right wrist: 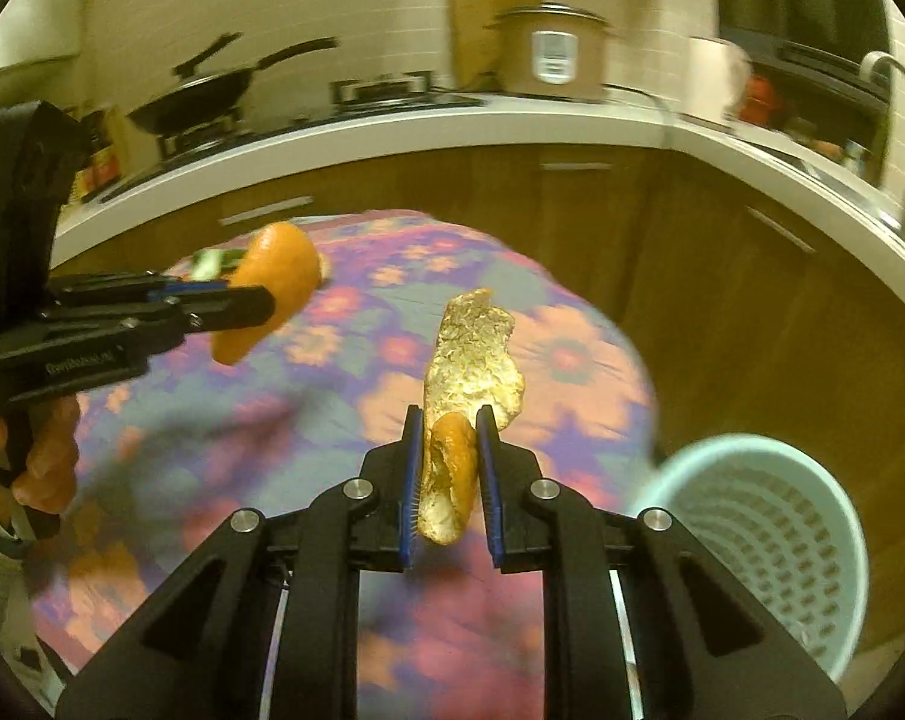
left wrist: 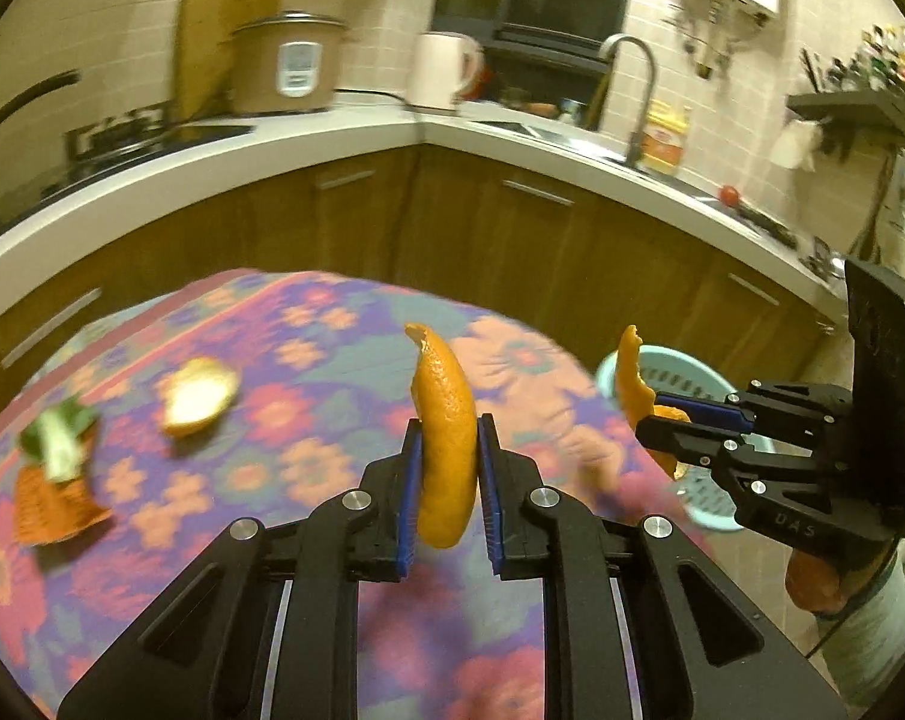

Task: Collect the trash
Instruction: 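Carry both orange peels over the blue basket and open both tools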

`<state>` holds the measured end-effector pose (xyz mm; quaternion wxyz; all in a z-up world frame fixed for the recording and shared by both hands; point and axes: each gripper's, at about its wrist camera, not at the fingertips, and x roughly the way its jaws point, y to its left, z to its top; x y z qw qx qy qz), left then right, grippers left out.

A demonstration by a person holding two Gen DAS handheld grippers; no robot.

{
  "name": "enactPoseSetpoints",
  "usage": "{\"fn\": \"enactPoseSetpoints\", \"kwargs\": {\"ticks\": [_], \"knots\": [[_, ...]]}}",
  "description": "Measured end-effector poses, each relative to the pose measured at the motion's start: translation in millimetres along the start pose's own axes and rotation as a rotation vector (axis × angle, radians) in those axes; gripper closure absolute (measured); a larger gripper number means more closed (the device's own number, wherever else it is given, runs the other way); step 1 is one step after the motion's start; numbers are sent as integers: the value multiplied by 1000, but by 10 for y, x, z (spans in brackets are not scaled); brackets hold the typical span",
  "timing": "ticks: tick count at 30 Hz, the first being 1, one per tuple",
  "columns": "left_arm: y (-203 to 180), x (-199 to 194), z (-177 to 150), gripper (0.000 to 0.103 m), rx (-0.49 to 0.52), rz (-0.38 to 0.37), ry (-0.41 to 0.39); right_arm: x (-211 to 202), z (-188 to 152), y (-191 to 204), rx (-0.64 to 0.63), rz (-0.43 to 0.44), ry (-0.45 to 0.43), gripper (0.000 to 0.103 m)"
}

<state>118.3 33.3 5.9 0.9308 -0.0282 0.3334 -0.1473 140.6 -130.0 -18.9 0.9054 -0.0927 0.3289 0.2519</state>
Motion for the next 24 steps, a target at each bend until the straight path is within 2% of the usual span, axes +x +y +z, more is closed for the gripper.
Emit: {"fn": "enactPoseSetpoints", "kwargs": {"ticks": [12,19,24], "knots": [[-1173,834,92,87,139,-144,95,-354,-571,-1121,182,-160,17,88],[-1663,1192,36,86,181,-201,154,-314,-848,-1491,296,-174,58,88],[-1732,1305,2,67,159,-224,176,-287,-960,-1634,352,-176,91,78]]}}
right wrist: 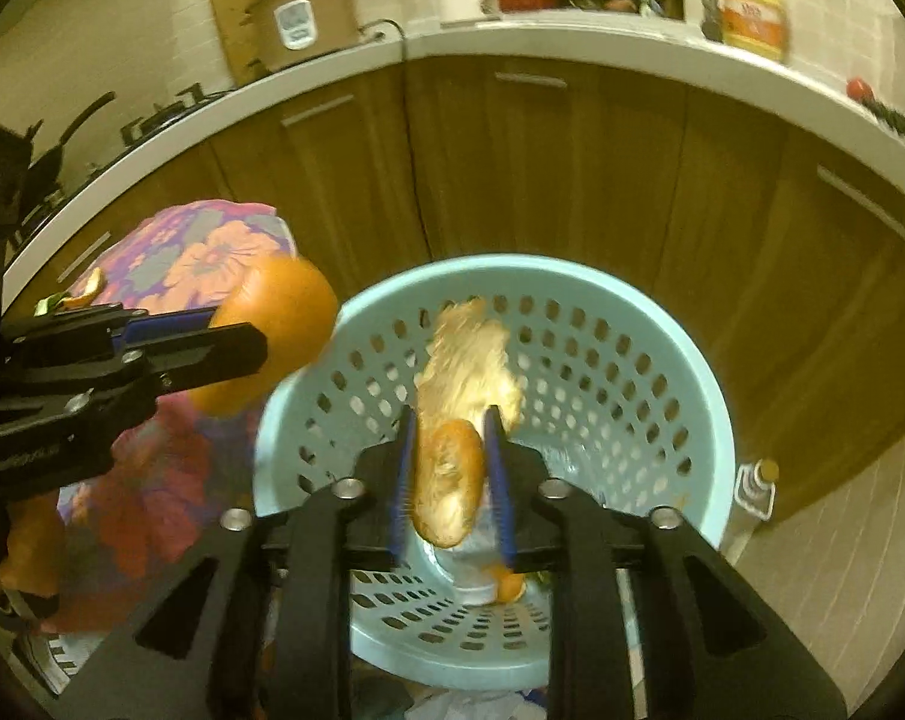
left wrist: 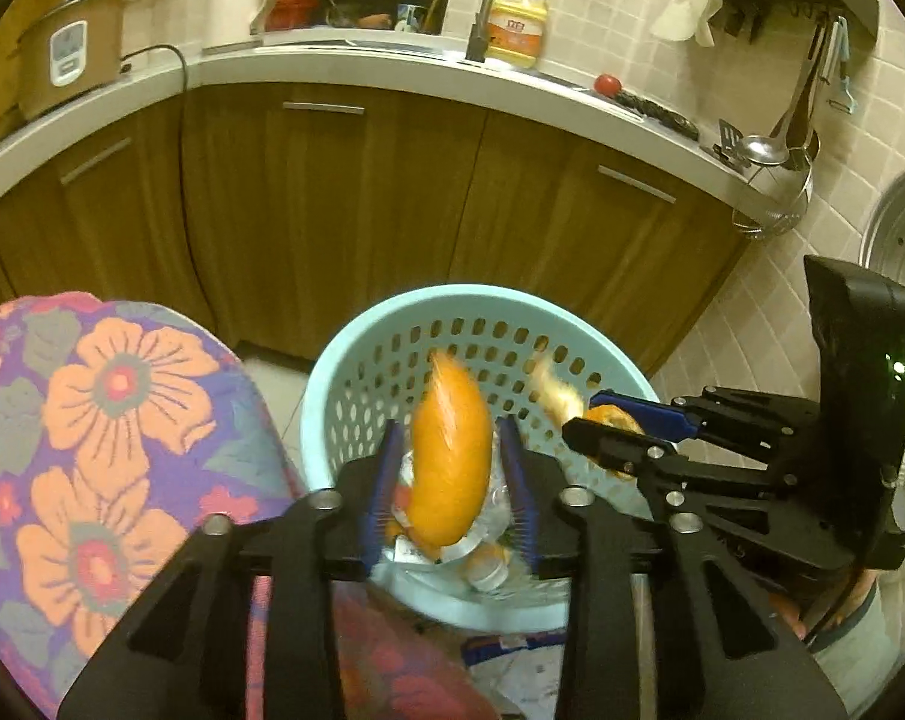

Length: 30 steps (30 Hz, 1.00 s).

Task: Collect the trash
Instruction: 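Carry both orange peels over the blue basket and open both tools, then move both open tools back over the table toward the wrapper and bok choy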

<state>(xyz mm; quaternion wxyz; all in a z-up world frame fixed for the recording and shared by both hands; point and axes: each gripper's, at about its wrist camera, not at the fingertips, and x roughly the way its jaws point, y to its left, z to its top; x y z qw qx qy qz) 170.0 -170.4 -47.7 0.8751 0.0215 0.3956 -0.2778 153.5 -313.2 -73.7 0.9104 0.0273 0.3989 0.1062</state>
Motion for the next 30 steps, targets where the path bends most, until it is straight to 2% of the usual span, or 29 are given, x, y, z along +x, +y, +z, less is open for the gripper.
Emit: {"fn": "enactPoseSetpoints", "kwargs": {"ticks": [7,12,15,17,18,19,30], "knots": [[165,-232,-17,64,-31,6,-40,-68,27,8,13,5,-16,78],[362,-569,-56,62,-64,38,-92,-175,144,317,-43,51,-50,78],[505,-818,-83,59,-89,63,-131,-254,260,657,-100,99,-78,76],[650,-1053,-134,55,-109,98,-169,-268,334,872,-136,122,-92,70],[709,-1150,-155,52,-119,110,-184,-266,373,1001,-157,134,-97,62],[780,-1256,-181,52,-132,121,-202,-266,404,1086,-170,144,-101,59],[1662,-2403,-589,50,-272,322,-345,-187,668,2638,-404,309,-128,59]]}}
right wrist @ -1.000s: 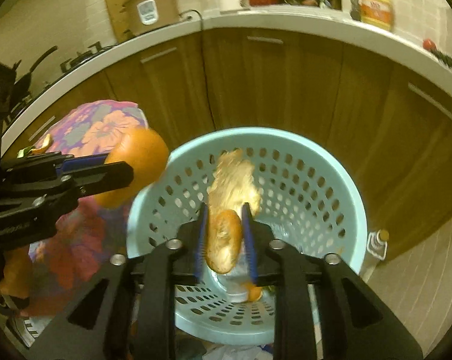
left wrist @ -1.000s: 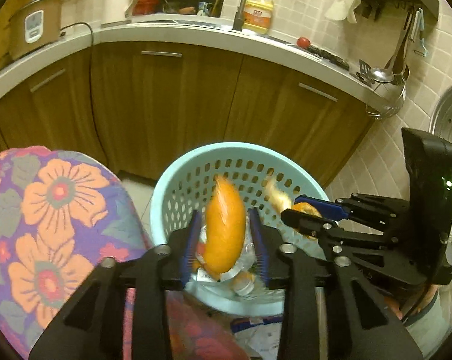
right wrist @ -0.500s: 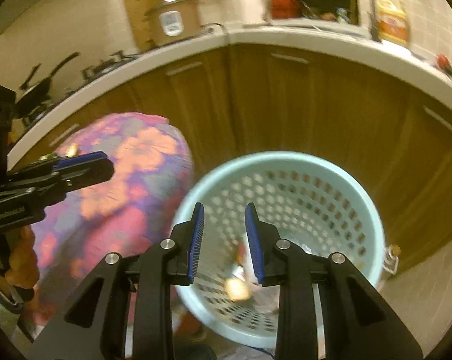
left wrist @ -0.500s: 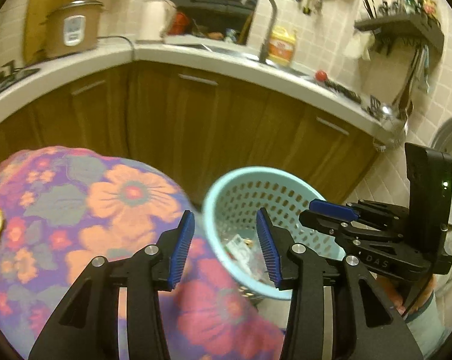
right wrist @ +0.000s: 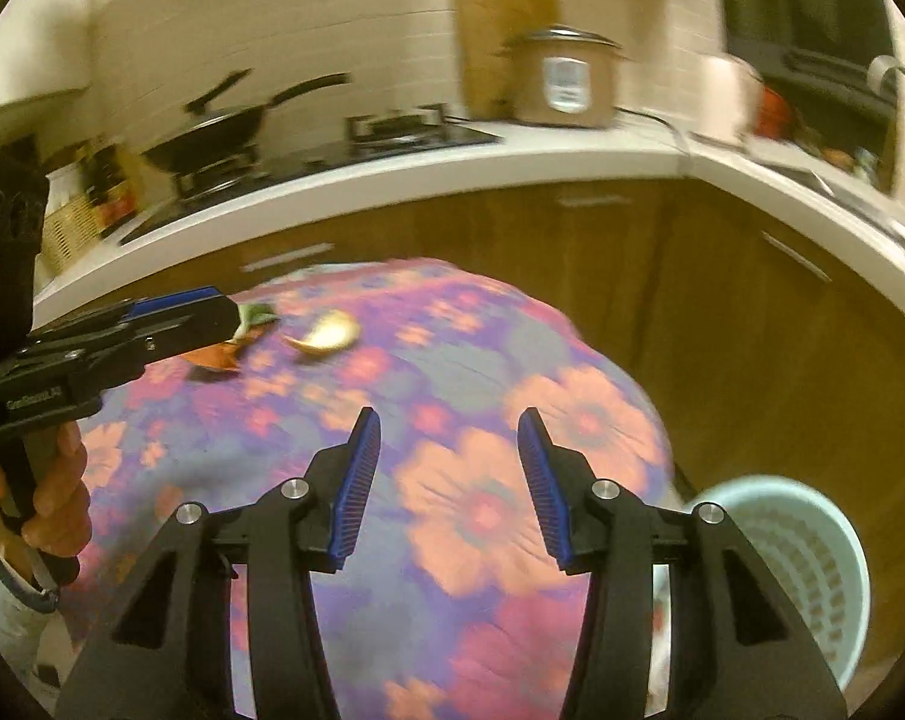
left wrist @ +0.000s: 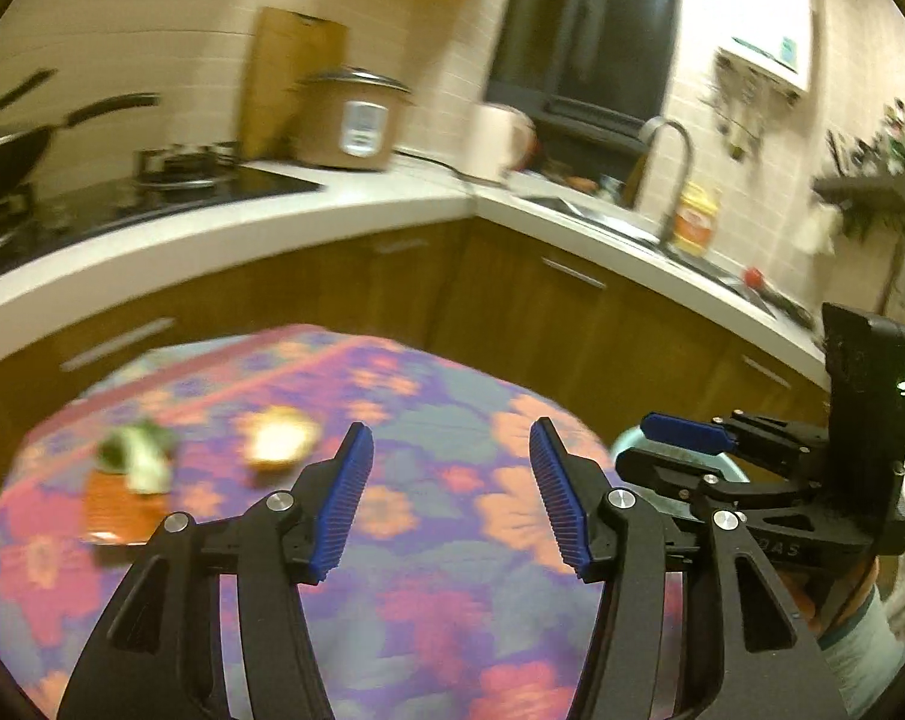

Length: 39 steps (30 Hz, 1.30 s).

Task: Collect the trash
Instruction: 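Move both open tools back over the table toward the wrapper and bok choy, then grasp the orange snack wrapper with the left tool while the right tool grasps the bok choy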

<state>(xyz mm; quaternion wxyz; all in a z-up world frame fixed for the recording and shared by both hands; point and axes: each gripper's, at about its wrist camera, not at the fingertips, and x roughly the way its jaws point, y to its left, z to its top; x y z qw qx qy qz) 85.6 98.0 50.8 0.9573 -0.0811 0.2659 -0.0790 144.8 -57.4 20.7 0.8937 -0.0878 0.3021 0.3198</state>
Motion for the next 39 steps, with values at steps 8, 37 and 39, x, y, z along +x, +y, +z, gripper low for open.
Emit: {"fn": "enactPoseSetpoints", "kwargs": {"ticks": [8,37,39], "knots": [[800,-342,-42,49,-99,119,-51,460,352,670,-88,105,-13,59],[2063,148,-529,51,-350,193,97,2345,763,1563,-86,352,189,59],[2073,172,-538,60,-358,180,108,2378,727,1597,-97,348,202,59]]}}
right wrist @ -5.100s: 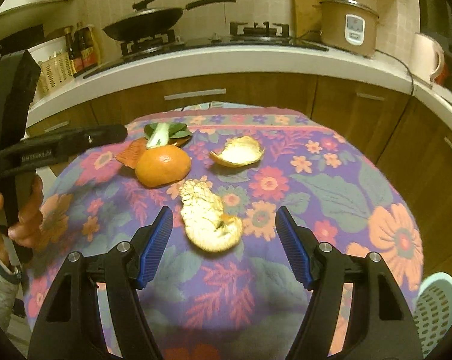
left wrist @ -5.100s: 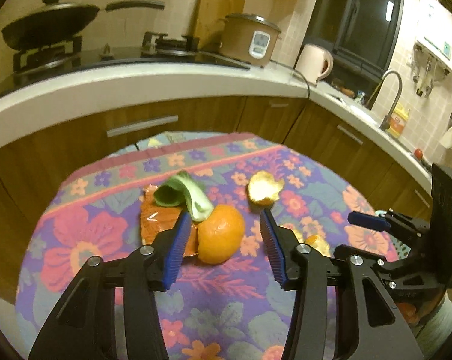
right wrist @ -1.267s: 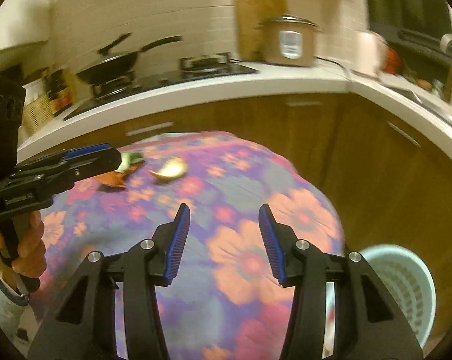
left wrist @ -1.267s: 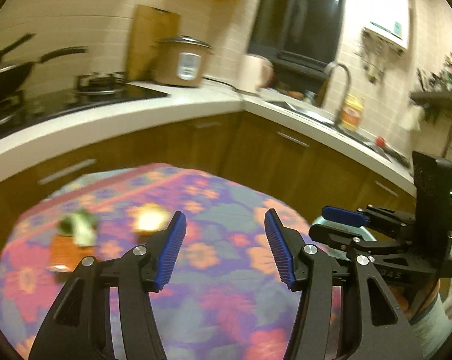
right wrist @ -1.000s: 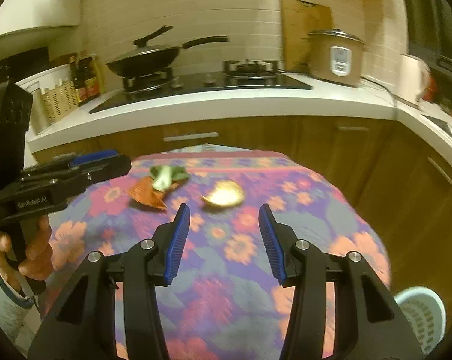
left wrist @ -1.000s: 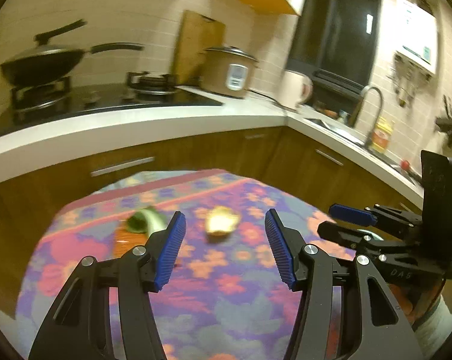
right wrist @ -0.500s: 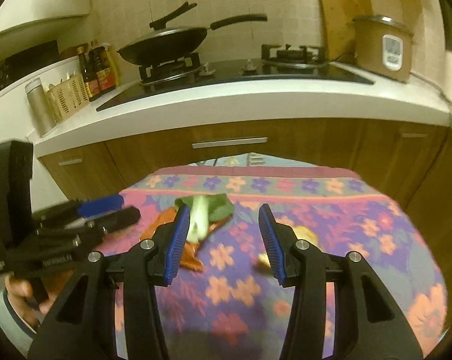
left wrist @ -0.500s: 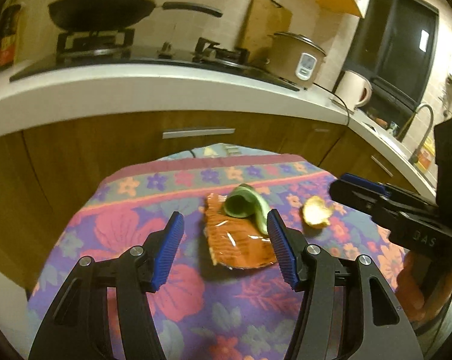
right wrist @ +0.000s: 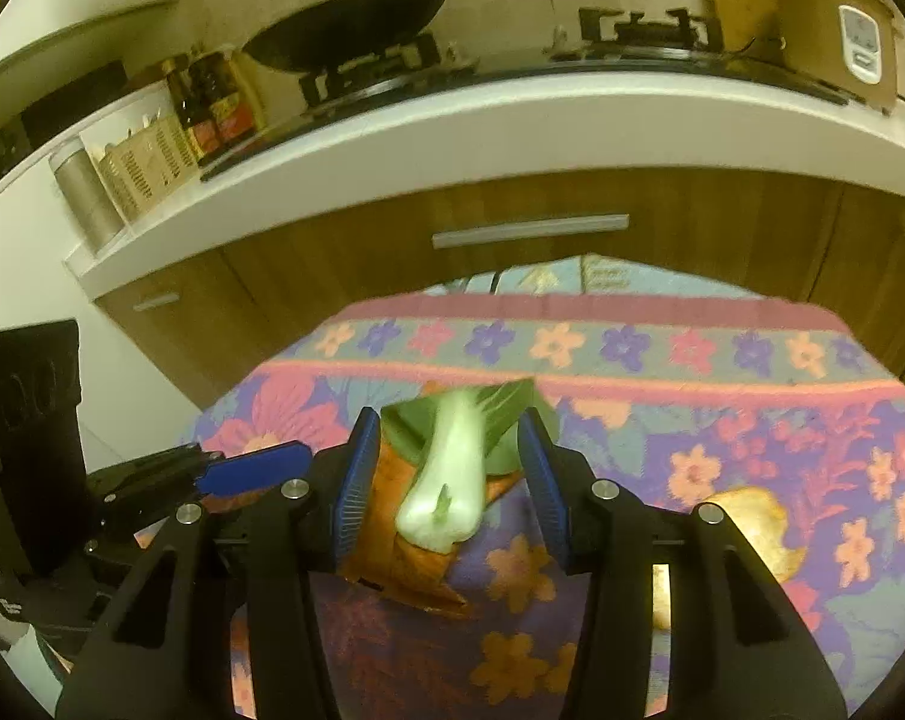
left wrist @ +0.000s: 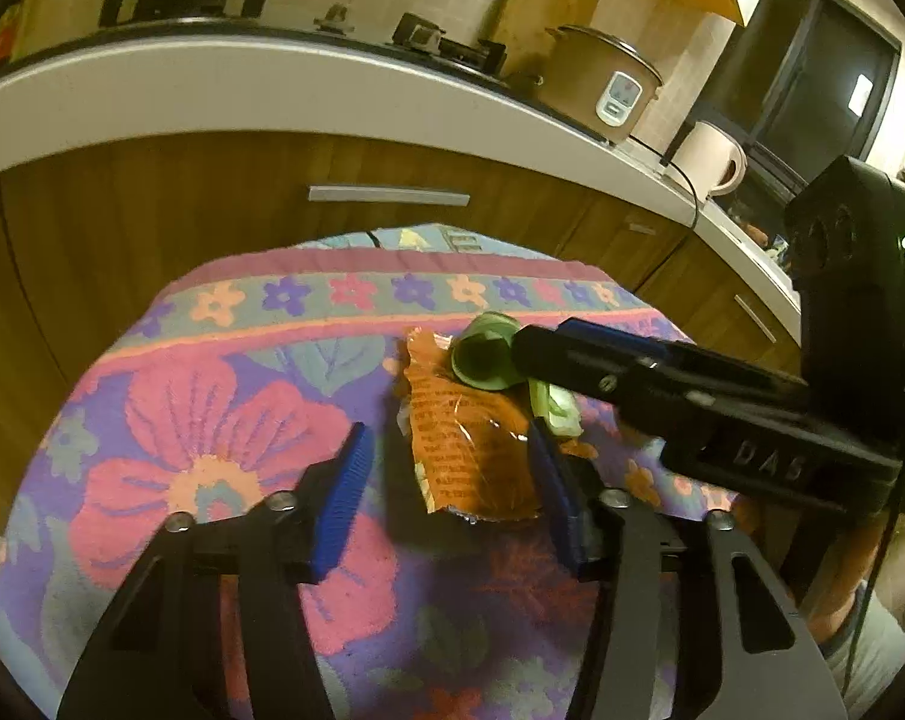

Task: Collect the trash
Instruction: 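Grasp the orange snack wrapper with the left tool while the right tool grasps the bok choy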

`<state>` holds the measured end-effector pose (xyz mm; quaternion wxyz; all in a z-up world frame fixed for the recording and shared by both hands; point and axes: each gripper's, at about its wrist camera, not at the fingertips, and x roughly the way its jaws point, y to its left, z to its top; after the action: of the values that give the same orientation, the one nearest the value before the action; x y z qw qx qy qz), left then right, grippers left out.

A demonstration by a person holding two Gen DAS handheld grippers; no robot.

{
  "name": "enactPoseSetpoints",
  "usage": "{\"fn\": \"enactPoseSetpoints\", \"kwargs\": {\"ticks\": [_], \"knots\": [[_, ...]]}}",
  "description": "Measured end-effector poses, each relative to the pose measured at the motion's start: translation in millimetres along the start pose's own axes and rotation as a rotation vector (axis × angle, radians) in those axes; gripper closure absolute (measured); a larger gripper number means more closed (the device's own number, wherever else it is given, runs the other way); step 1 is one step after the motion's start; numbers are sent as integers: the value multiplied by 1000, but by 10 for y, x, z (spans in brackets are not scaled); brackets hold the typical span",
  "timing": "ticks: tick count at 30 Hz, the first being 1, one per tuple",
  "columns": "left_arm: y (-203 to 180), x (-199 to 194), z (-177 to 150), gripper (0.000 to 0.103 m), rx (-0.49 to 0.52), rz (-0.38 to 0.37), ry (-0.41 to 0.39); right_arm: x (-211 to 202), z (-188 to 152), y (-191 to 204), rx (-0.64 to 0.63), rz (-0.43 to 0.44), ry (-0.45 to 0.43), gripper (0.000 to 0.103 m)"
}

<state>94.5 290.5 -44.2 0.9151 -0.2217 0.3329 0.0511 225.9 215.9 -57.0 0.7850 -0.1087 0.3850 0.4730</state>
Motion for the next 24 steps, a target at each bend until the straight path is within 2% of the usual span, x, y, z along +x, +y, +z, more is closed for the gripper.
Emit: {"fn": "enactPoseSetpoints", "kwargs": {"ticks": [5,7,9,13,18,24], "knots": [[-33,81,-19,76,13,7,44,67,-6,-18,14,-14,22,60],[-34,102,-21,80,13,8,55,97,-8,-28,15,-17,36,71],[-33,109,-26,83,14,9,57,112,-14,-25,12,-24,45,77],[-52,120,-31,87,26,12,61,91,-25,-38,15,-25,39,81],[-108,102,-40,90,56,18,48,25,-40,-42,14,-27,19,83],[-158,10,-74,92,72,-9,28,-179,-36,-76,19,-28,-32,84]]}}
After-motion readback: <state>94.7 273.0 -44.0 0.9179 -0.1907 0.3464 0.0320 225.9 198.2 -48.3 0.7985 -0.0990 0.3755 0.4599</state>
